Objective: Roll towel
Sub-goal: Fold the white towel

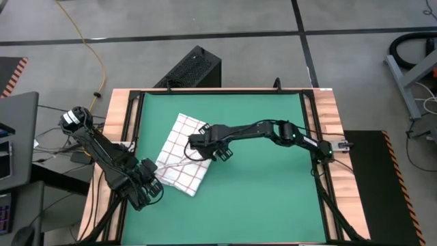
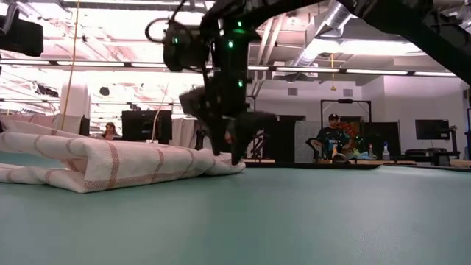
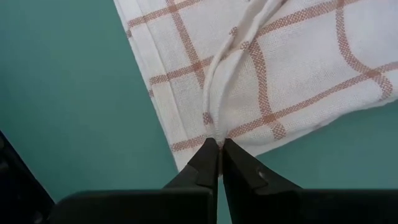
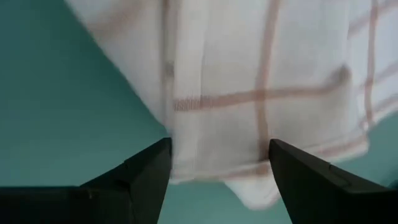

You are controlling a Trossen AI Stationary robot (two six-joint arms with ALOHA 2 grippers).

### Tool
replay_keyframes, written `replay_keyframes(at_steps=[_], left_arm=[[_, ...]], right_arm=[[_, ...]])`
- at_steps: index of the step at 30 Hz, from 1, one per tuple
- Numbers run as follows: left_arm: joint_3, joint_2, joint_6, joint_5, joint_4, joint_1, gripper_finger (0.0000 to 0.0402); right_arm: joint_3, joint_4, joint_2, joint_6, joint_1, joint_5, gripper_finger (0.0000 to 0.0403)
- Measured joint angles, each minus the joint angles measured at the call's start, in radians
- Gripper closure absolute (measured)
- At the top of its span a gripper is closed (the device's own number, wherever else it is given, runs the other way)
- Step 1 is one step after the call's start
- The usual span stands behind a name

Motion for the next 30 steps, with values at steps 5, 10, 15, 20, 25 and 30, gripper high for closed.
replay_keyframes(at_steps=[5,10,15,20,25,30], left_arm=[[0.0,0.0,-0.028,-0.02,-0.001,-0.02,0.0401],[0.0,0.0,-0.029,-0.048,-0.001,-0.022,0.0401],[0.0,0.0,-0.039,-0.049,0.0,-0.022,0.0401],[0.0,0.0,-0.026,-0.055,-0.002,-0.022,0.0401],[0.0,0.0,-0.026,-0.053,-0.01,-0.022,0.0401],[0.0,0.0,-0.044,-0.051,-0.021,-0.022,0.0401]], right_arm=[[-0.056,-0.078,-0.009,0.101,-0.013,-0.005,0.0113],[-0.166,0.075,-0.106,0.104,-0.02,-0.018,0.0113],[-0.418,0.271,-0.342,0.127,-0.028,-0.039,0.0113],[-0.864,0.773,-0.67,0.181,-0.034,-0.08,0.0113],[-1.154,1.238,-0.795,0.097,-0.045,-0.178,0.0112],[-1.166,1.282,-0.758,0.021,-0.008,-0.194,0.0115]])
